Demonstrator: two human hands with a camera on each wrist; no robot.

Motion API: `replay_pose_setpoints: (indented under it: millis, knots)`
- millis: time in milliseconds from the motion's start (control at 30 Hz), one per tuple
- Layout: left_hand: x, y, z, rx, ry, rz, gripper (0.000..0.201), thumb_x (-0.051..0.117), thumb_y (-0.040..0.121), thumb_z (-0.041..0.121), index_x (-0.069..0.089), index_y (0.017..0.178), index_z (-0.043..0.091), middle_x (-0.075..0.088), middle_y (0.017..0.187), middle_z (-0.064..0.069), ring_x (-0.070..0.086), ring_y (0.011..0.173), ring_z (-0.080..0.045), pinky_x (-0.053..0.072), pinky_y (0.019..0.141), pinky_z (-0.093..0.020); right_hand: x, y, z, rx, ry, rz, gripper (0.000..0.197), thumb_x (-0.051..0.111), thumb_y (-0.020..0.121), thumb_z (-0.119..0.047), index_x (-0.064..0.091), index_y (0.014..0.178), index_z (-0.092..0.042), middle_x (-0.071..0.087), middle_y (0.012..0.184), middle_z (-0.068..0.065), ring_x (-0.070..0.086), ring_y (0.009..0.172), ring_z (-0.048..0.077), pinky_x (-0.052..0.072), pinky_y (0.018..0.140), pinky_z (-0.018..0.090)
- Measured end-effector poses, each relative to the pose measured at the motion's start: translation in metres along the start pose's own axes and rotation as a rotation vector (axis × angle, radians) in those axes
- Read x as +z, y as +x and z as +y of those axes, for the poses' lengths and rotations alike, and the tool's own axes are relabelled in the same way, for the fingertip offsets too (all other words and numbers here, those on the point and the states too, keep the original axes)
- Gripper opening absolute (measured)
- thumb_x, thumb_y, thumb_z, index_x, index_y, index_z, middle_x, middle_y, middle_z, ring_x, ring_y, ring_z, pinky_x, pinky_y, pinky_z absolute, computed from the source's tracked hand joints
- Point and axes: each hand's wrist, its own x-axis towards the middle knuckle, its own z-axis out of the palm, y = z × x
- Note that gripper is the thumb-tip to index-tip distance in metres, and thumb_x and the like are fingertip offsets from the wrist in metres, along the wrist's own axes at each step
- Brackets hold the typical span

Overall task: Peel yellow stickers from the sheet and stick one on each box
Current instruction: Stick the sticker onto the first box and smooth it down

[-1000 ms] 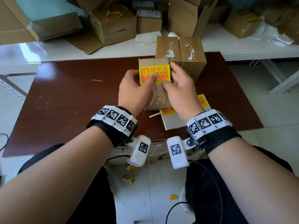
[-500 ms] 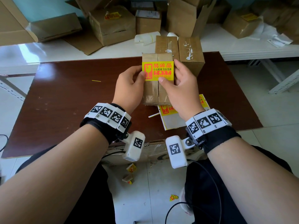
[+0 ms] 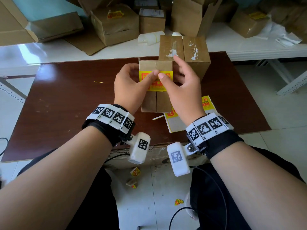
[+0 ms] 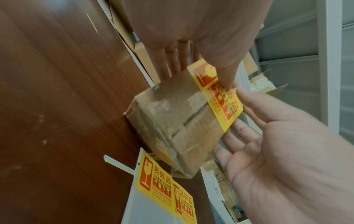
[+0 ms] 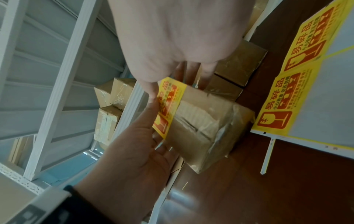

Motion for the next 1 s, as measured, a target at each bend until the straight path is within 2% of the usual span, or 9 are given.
replay_pose_setpoints:
  millis: [100, 233, 367, 500, 600, 700, 767, 867, 1000]
  knots:
    - [-0.001, 0.0, 0.001, 0.04, 0.021, -0.028, 0.044, 0.088, 0.086, 0.044, 0.075, 0.114, 0.014, 0.077, 0.096, 0.011, 0.07, 0.082, 0.004, 0.059, 0.075, -0.021, -0.002, 0.004, 0.005, -0.013, -0.05, 0.02, 0.078, 0.086, 0.087, -0.055, 0.059, 0.157, -0.033, 0.068, 0.148, -0.005, 0.065, 0.139, 0.013, 0.056, 0.115, 0.045]
    - [0.0, 0.0, -0.002, 0.053, 0.013, -0.041, 0.037, 0.082, 0.092, 0.045, 0.077, 0.113, 0.015, 0.076, 0.093, 0.013, 0.066, 0.081, 0.006, 0.056, 0.074, -0.02, -0.004, 0.01, 0.013, -0.015, -0.094, 0.02, 0.077, 0.088, 0.083, -0.051, 0.062, 0.154, -0.036, 0.069, 0.143, -0.005, 0.067, 0.135, 0.014, 0.057, 0.114, 0.045]
    - [0.0, 0.003, -0.005, 0.044, -0.01, -0.049, 0.031, 0.076, 0.096, 0.045, 0.077, 0.112, 0.018, 0.078, 0.097, 0.008, 0.072, 0.09, -0.007, 0.061, 0.08, -0.03, -0.007, 0.012, 0.018, -0.02, -0.134, 0.046, 0.061, 0.081, 0.093, -0.044, 0.065, 0.151, -0.034, 0.069, 0.141, -0.006, 0.068, 0.131, 0.011, 0.057, 0.112, 0.043]
    - [0.003, 0.003, -0.007, 0.045, -0.006, -0.069, 0.019, 0.062, 0.107, 0.033, 0.075, 0.108, 0.02, 0.074, 0.09, 0.012, 0.066, 0.081, 0.001, 0.053, 0.074, -0.023, -0.01, 0.016, 0.016, -0.001, -0.139, 0.081, 0.043, 0.057, 0.113, -0.035, 0.064, 0.155, -0.029, 0.065, 0.143, -0.007, 0.061, 0.131, 0.002, 0.052, 0.119, 0.039]
    - [0.004, 0.003, -0.01, 0.031, -0.026, -0.051, 0.028, 0.054, 0.109, 0.032, 0.077, 0.106, 0.016, 0.074, 0.088, 0.01, 0.066, 0.081, -0.001, 0.053, 0.075, -0.026, -0.01, 0.015, 0.017, 0.009, -0.11, 0.09, 0.042, 0.053, 0.114, -0.035, 0.064, 0.154, -0.027, 0.064, 0.144, -0.008, 0.059, 0.133, 0.001, 0.049, 0.122, 0.037]
    - [0.006, -0.001, -0.009, 0.002, -0.062, -0.036, 0.026, 0.059, 0.108, 0.037, 0.076, 0.101, 0.019, 0.074, 0.084, 0.011, 0.065, 0.078, 0.002, 0.052, 0.074, -0.022, -0.005, 0.012, 0.021, -0.016, -0.098, 0.078, 0.053, 0.066, 0.106, -0.046, 0.062, 0.156, -0.029, 0.066, 0.147, -0.005, 0.062, 0.138, 0.006, 0.052, 0.12, 0.043]
    - [0.007, -0.002, -0.007, 0.001, -0.073, -0.036, 0.027, 0.066, 0.102, 0.044, 0.077, 0.103, 0.019, 0.076, 0.089, 0.009, 0.069, 0.082, -0.001, 0.055, 0.077, -0.025, -0.002, 0.012, 0.024, -0.024, -0.12, 0.081, 0.063, 0.075, 0.098, -0.051, 0.063, 0.155, -0.027, 0.067, 0.143, -0.005, 0.064, 0.136, 0.008, 0.054, 0.118, 0.042]
    - [0.006, -0.004, -0.005, 0.017, -0.054, -0.042, 0.03, 0.078, 0.095, 0.044, 0.078, 0.108, 0.016, 0.079, 0.094, 0.009, 0.071, 0.084, 0.001, 0.055, 0.077, -0.02, -0.001, 0.014, 0.025, -0.027, -0.157, 0.073, 0.063, 0.079, 0.089, -0.056, 0.071, 0.144, -0.026, 0.07, 0.135, -0.007, 0.068, 0.129, 0.01, 0.058, 0.111, 0.042]
    - [0.003, -0.003, -0.006, 0.009, -0.054, -0.04, 0.032, 0.082, 0.092, 0.04, 0.078, 0.11, 0.014, 0.08, 0.095, 0.006, 0.075, 0.085, -0.002, 0.059, 0.076, -0.022, -0.001, 0.015, 0.02, -0.031, -0.174, 0.096, 0.045, 0.074, 0.1, -0.043, 0.075, 0.138, -0.019, 0.072, 0.127, -0.007, 0.069, 0.124, 0.011, 0.057, 0.11, 0.042]
